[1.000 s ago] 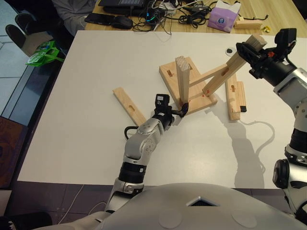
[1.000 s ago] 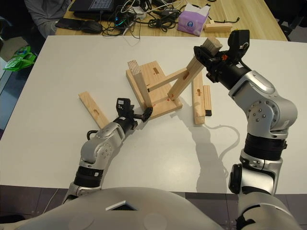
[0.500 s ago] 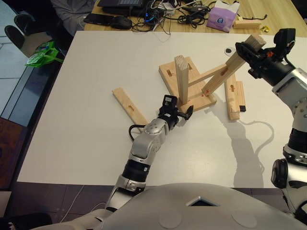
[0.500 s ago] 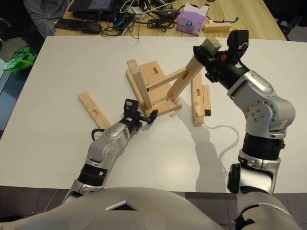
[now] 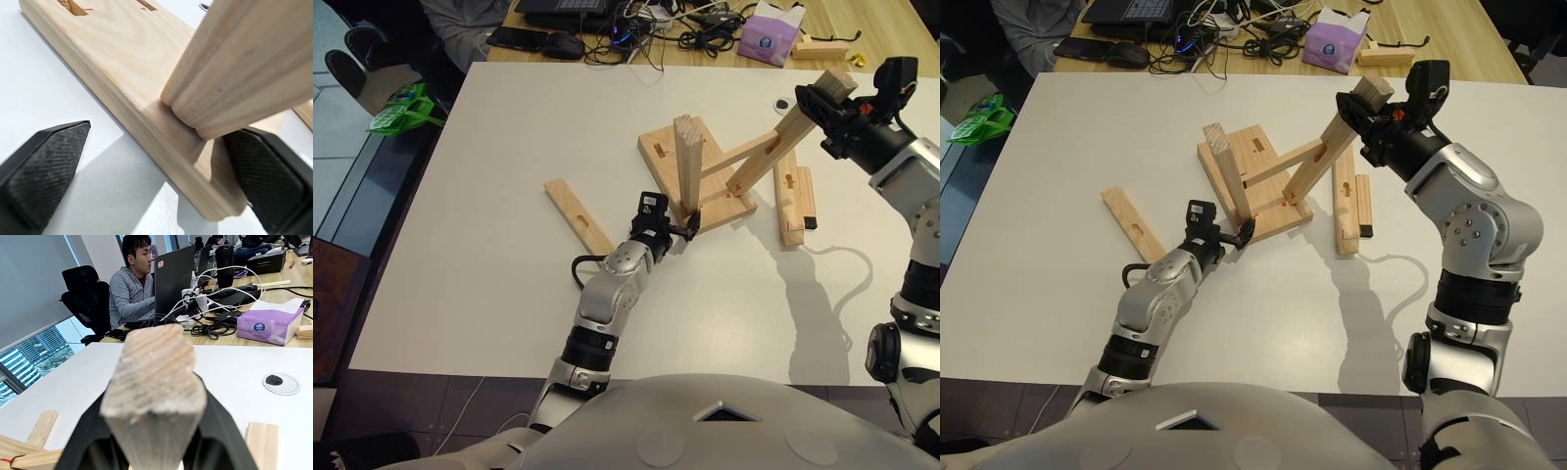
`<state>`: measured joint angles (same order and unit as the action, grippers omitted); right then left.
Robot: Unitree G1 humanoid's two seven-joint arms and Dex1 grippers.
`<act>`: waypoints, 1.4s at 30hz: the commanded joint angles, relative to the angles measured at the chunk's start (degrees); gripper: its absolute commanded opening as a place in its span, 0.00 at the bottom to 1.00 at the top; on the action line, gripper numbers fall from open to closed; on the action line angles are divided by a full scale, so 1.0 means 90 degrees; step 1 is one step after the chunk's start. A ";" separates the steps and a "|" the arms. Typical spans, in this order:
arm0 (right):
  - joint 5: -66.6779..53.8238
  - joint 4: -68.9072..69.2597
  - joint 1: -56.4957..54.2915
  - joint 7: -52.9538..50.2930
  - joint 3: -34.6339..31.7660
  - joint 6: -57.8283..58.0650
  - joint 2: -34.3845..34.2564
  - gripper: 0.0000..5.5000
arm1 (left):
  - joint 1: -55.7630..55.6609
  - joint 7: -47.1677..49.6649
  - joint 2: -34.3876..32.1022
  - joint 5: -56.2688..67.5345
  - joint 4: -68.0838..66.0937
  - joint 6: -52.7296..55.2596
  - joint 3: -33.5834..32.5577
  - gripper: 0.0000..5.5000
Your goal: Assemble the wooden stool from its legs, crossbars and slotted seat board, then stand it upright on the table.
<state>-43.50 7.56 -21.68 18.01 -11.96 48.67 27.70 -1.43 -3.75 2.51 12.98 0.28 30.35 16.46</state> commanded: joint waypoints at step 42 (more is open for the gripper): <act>0.1014 0.0229 -0.0091 -0.0256 0.0192 -0.0897 -0.0966 0.66 | 0.0344 -0.0023 -0.0002 -0.0247 -0.0532 0.0401 0.0191 0.90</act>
<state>-35.48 8.60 -20.75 15.03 -9.30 43.87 18.94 -1.54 -4.56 2.45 12.89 -0.21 29.72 16.90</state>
